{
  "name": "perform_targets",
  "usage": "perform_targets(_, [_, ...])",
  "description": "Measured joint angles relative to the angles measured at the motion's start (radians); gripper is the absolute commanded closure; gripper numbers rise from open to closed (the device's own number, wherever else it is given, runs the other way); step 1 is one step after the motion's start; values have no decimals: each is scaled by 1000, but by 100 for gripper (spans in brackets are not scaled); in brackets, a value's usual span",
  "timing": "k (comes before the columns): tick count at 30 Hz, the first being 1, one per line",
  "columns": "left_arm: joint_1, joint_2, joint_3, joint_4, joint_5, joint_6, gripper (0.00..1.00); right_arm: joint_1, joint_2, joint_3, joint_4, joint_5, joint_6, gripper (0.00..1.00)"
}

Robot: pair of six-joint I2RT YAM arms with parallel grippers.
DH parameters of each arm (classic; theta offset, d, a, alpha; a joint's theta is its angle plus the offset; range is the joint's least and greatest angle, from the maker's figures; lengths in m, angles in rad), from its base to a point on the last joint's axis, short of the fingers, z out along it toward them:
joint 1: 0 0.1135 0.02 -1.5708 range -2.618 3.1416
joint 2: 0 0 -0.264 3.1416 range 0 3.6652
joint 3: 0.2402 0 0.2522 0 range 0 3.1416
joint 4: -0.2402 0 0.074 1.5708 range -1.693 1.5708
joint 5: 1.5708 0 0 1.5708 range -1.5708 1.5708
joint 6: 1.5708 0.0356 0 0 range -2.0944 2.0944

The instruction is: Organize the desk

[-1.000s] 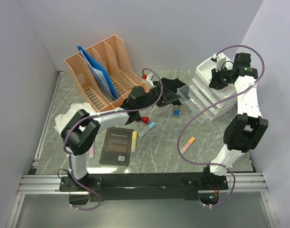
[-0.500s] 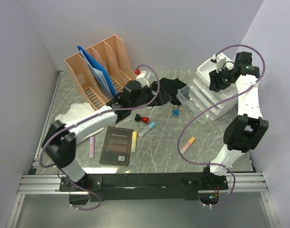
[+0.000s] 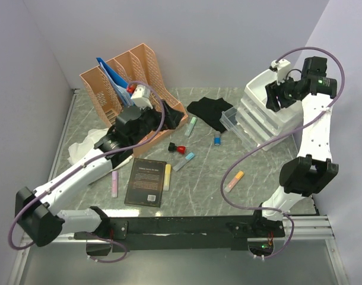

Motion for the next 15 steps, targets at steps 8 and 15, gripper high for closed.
perform_targets(8, [32, -132, -141, -23, -26, -38, 1, 98, -75, -9, -84, -108, -100, 30])
perform_targets(15, [61, -227, -275, -26, -18, -105, 0, 306, -261, -422, -135, -261, -434, 1])
